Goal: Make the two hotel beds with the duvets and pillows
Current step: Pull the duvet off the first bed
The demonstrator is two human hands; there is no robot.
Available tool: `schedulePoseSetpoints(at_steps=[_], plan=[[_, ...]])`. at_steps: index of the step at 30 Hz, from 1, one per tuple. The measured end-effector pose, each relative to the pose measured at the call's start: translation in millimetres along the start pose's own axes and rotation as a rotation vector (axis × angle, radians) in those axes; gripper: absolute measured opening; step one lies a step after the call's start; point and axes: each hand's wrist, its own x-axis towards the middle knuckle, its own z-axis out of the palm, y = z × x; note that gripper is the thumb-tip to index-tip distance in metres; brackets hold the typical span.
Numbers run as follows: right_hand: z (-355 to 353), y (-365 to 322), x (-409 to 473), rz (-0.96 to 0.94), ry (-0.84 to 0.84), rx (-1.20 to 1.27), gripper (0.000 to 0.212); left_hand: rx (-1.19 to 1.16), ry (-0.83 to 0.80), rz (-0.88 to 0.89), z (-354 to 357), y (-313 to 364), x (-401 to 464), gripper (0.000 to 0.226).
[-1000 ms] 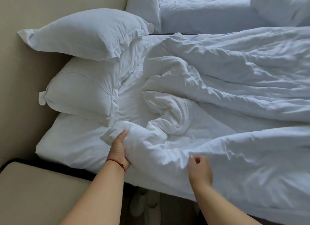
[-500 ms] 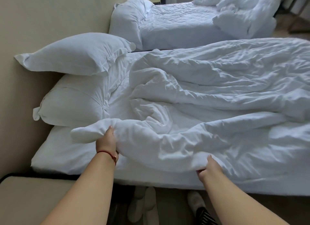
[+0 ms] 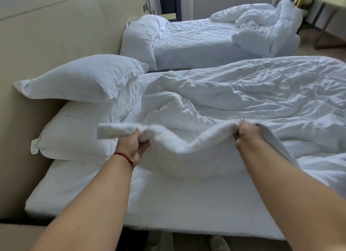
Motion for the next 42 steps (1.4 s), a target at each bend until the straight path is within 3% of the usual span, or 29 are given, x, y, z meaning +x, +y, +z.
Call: schedulePoseSetpoints(at_steps=[1,3,5,7,9,11,13,15,17,19,21,23,26,29,32,37,42], plan=[[7.8,-11.6,16.7,-0.05,-0.104,0.042,0.037,-0.038,-0.098,0.047,15.8,13.5,8.8,0.026],[19.6,-25.8,46.7,-0.148,-0.286,-0.156,0.055,-0.003,-0.166,0.116,40.6,28.9,28.8,0.037],[26.1,-21.6,68.6,-0.228,-0.366,-0.423,0.063,0.138,-0.047,0.183,46.0,16.7,58.1,0.042],[25.5,6.8,82.6,-0.355,-0.406,-0.685,0.062,0.359,0.176,0.194,36.5,-17.0,89.1,0.05],[23.0,47.4,85.6,-0.466,-0.485,-1.042,0.065,0.477,0.312,0.049,18.0,-64.4,119.8,0.09],[19.1,90.5,90.1,-0.492,-0.626,-1.354,0.086,0.504,0.384,-0.109,-18.6,-132.0,165.2,0.128],[18.6,125.2,92.9,-0.477,-0.751,-1.608,0.112,0.457,0.403,-0.237,-43.6,-187.2,193.0,0.14],[22.0,153.4,102.8,-0.59,-0.734,-1.715,0.126,0.339,0.359,-0.333,-36.7,-203.2,195.3,0.122],[31.7,171.9,121.8,-0.731,-0.651,-1.695,0.119,0.264,0.278,-0.32,-12.4,-196.0,191.9,0.09],[38.9,178.9,141.9,-0.811,-0.607,-1.654,0.079,0.284,0.285,-0.189,0.0,-193.1,197.2,0.074],[45.2,173.1,150.3,-0.819,-0.75,-1.574,0.038,0.276,0.383,-0.052,-1.9,-187.9,200.9,0.07],[47.8,159.9,147.8,-0.721,-0.835,-1.506,0.012,0.301,0.419,0.058,-7.1,-172.5,191.2,0.063],[43.1,140.1,130.6,-0.531,-0.849,-1.501,0.017,0.468,0.41,0.115,-21.2,-136.6,164.7,0.047],[39.0,125.6,100.8,-0.45,-0.875,-1.578,0.035,0.728,0.395,0.137,-49.0,-98.1,133.0,0.047],[32.5,124.7,53.2,-0.312,-1.013,-1.612,0.033,1.035,0.338,0.118,-80.0,-73.8,92.7,0.044],[10.3,163.3,-83.5,-0.206,-1.288,-1.586,0.034,1.244,0.366,-0.035,-188.0,-63.7,4.2,0.048],[-5.6,197.2,-138.7,-0.103,-1.355,-1.57,0.033,1.333,0.287,-0.173,-262.5,-77.8,-38.6,0.05]])
